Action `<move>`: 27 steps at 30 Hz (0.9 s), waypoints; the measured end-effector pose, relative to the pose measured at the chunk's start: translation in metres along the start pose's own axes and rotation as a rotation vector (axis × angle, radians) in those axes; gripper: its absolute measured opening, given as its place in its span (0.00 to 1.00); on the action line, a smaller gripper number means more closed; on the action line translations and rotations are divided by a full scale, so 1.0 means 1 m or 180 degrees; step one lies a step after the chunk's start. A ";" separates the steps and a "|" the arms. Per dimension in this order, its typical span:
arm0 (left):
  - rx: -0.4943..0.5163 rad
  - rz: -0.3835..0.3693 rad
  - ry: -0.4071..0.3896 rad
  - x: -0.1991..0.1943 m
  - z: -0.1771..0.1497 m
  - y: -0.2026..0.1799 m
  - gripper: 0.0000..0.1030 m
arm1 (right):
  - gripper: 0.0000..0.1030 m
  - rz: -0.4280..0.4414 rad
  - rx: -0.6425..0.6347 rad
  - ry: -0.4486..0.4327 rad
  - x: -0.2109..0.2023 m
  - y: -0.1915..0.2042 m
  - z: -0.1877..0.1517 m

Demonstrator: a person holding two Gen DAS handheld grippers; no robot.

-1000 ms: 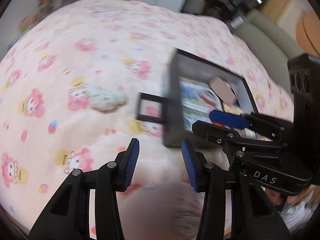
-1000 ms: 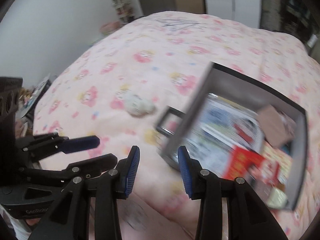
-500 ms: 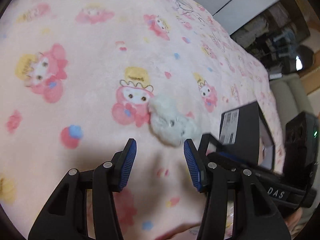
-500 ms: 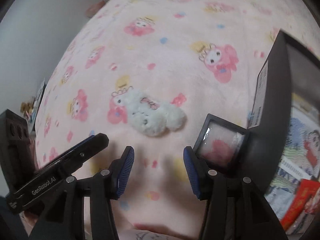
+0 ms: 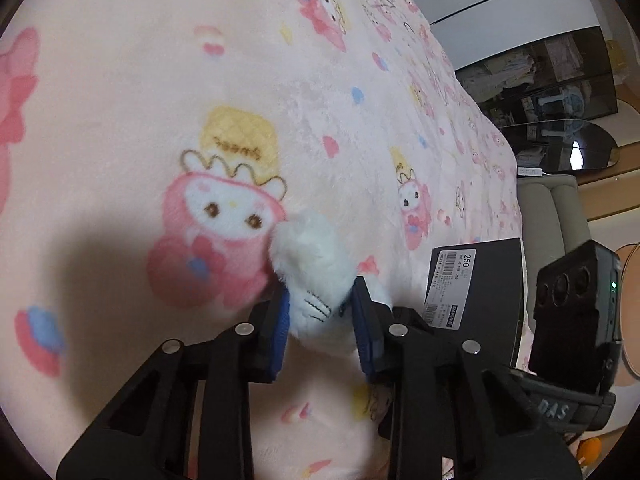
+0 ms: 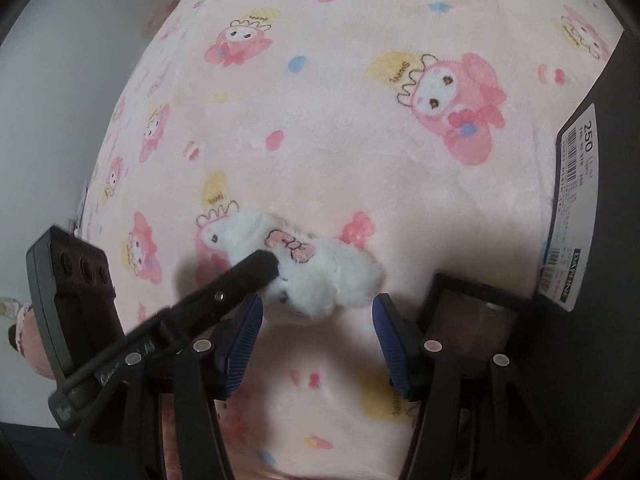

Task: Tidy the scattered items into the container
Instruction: 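Close the right gripper on the white plush toy and lift it, then carry the plush toy over the grey box and lower it inside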

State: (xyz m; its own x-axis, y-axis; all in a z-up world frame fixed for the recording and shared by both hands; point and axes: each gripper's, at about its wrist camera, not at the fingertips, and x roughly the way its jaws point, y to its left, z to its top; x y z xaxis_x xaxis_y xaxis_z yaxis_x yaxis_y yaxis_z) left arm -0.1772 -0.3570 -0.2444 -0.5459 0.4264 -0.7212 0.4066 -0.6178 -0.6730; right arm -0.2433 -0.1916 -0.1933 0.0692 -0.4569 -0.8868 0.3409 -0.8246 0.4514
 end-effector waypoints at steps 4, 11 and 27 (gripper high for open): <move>-0.0061 0.0042 -0.0186 -0.034 -0.020 0.011 0.25 | 0.53 0.0069 0.0013 0.0133 0.009 0.000 -0.012; -0.0624 0.0035 -0.0239 -0.062 -0.060 0.055 0.38 | 0.54 -0.0026 -0.0339 0.0284 0.020 0.023 -0.030; -0.0342 0.0025 -0.0406 -0.056 -0.049 0.019 0.26 | 0.26 0.0432 -0.0604 0.0160 0.022 0.042 -0.021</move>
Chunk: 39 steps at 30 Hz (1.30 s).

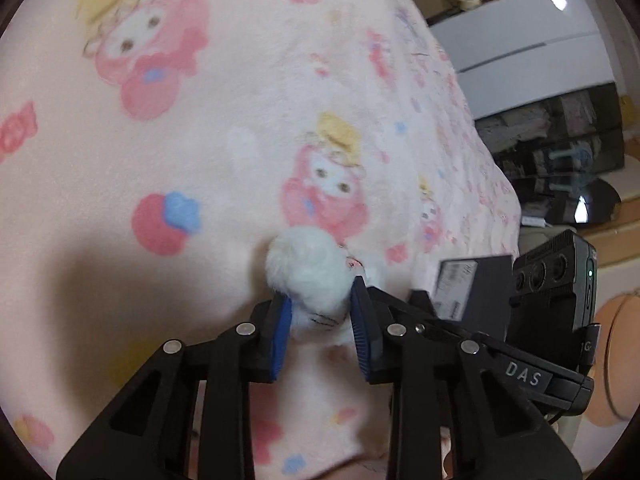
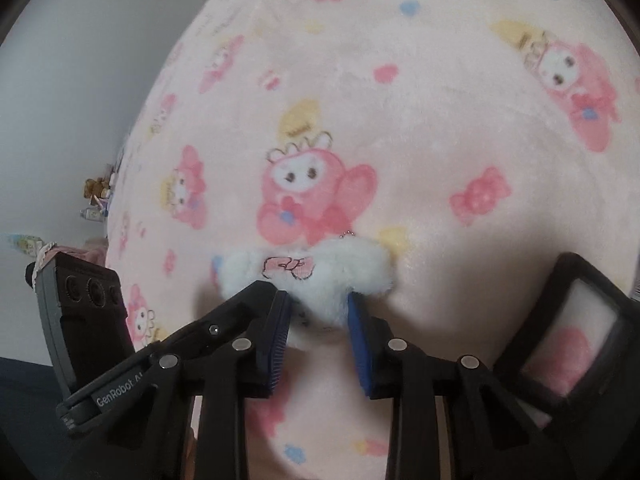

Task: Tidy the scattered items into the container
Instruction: 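Carry the plush toy over the grey box and lower it inside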

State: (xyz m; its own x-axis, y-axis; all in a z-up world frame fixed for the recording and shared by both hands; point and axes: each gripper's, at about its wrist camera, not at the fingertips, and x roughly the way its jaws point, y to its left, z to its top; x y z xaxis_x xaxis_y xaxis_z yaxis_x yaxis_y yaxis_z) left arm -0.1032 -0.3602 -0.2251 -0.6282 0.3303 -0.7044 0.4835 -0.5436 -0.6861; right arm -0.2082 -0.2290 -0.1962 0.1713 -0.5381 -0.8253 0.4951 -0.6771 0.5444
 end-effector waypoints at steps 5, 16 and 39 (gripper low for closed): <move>0.0405 -0.0156 -0.0017 -0.027 -0.017 -0.051 0.26 | 0.26 0.0035 -0.0221 -0.0351 -0.059 0.012 -0.025; 0.1511 -0.0506 0.0536 -0.004 -0.093 -0.210 0.24 | 0.26 -0.0381 -0.0126 -0.1183 -0.215 -0.040 -0.110; 0.2142 0.0442 0.1154 0.140 -0.136 -0.332 0.38 | 0.27 -0.0778 0.0702 -0.1316 -0.297 -0.212 -0.146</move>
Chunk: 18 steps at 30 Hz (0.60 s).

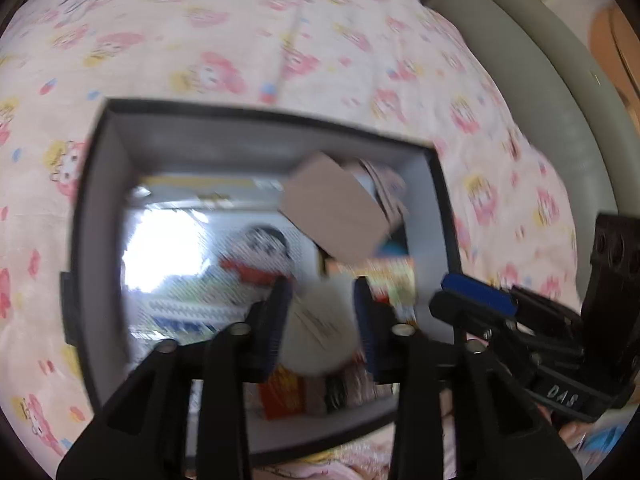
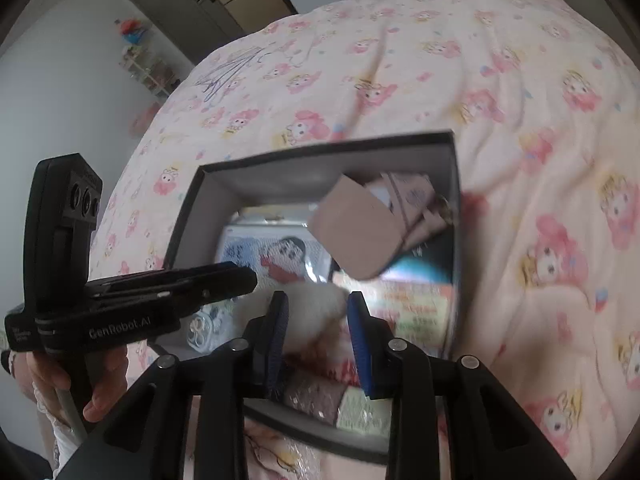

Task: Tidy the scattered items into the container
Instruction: 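Carry the plush toy over the grey box and lower it inside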

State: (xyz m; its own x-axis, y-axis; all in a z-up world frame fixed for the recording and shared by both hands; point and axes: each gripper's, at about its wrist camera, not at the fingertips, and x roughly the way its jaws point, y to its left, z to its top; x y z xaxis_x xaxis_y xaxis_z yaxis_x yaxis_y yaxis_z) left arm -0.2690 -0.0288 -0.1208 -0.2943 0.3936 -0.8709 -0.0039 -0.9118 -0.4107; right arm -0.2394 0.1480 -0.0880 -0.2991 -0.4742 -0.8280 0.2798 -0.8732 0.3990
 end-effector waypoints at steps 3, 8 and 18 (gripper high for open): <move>-0.0127 0.0170 -0.0065 0.005 0.007 0.014 0.38 | 0.27 -0.0169 -0.0133 0.0038 0.021 0.009 0.013; -0.0418 -0.0259 0.0014 0.021 -0.017 0.041 0.46 | 0.27 -0.0002 0.0050 0.0297 0.052 -0.005 -0.005; -0.0338 -0.0395 0.0161 0.023 -0.038 0.044 0.48 | 0.33 0.0145 0.0113 0.0533 0.061 -0.020 -0.027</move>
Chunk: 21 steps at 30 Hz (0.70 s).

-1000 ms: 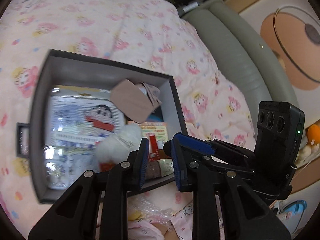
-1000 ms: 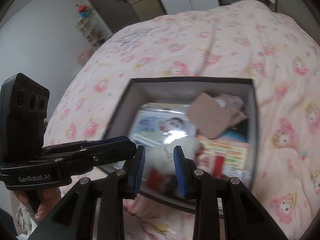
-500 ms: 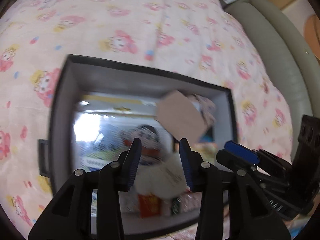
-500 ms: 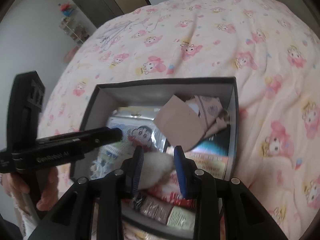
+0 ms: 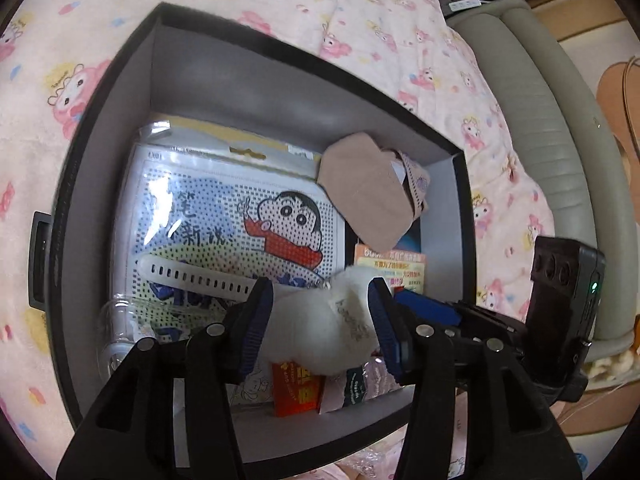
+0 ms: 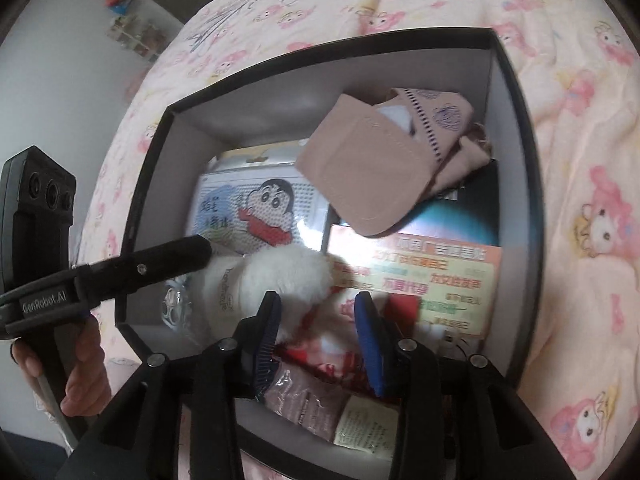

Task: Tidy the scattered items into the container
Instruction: 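Carry the plush toy over the grey box and lower it inside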

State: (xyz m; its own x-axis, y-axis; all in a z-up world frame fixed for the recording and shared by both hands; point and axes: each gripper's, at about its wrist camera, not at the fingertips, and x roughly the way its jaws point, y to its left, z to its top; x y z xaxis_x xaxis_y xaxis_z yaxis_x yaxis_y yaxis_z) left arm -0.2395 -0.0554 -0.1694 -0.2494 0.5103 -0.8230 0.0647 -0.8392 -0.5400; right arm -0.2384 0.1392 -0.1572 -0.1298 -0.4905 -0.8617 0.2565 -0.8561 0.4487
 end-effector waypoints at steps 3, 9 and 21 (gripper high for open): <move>0.0086 0.0130 0.0058 0.007 -0.002 -0.004 0.48 | 0.33 0.0106 0.0024 -0.0008 0.001 -0.001 -0.001; 0.0271 0.0171 0.0011 0.011 -0.006 -0.015 0.47 | 0.33 0.0379 0.0070 -0.0009 0.002 -0.002 -0.002; 0.0152 -0.0311 -0.0141 -0.003 -0.002 -0.015 0.33 | 0.31 0.0265 0.0085 -0.0275 -0.023 0.002 -0.002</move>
State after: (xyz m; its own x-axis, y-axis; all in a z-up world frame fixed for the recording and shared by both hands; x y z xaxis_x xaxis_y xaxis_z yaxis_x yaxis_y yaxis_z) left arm -0.2372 -0.0438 -0.1588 -0.2948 0.5821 -0.7578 -0.0077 -0.7944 -0.6073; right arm -0.2332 0.1494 -0.1368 -0.1916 -0.5712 -0.7981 0.2442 -0.8153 0.5249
